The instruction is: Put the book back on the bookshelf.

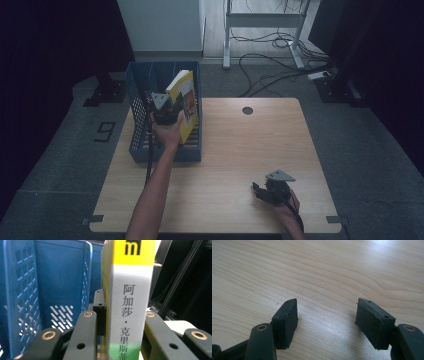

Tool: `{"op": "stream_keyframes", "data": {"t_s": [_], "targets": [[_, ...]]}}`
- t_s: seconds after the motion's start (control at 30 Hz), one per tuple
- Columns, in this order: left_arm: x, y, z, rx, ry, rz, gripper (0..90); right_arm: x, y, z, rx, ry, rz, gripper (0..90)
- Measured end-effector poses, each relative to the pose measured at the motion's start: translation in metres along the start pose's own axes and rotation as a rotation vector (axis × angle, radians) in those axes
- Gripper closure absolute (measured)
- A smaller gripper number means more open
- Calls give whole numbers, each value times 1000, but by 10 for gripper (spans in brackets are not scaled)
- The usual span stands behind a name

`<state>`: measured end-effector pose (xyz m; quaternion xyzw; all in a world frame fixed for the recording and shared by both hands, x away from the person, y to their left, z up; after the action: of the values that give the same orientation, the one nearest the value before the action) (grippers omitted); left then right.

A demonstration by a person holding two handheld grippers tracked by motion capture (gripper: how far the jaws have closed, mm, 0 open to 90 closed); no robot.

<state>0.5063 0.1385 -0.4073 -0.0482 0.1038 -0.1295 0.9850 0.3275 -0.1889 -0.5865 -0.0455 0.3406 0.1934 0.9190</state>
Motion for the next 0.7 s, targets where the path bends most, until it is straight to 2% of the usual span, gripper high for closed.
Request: {"op": "stream_keyframes", "data": {"t_s": [0.13, 0.3, 0.53, 0.7], "targets": [[5, -1, -4, -7, 6, -9, 754, 0, 0, 0, 2, -1, 1, 332], [10, -4, -12, 16, 19, -5, 754, 0, 0, 0, 2, -1, 0, 332], [14, 3, -27, -10, 51, 0, 754, 0, 0, 0, 2, 1, -4, 332], [16, 4, -34, -1, 57, 9, 753, 0, 0, 0, -1, 1, -6, 332]]}}
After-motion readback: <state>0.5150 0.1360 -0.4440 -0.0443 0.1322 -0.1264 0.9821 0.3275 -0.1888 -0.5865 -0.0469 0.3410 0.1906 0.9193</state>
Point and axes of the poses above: each handheld gripper's, and its own axes: x roughly forward along the jaws, z roughly out of its top, y roughly to its left, the point moved 5 cm from there along x, roughly forward along the jaws, and after that the axes turned 2 degrees about x, right-handed, at the moved point
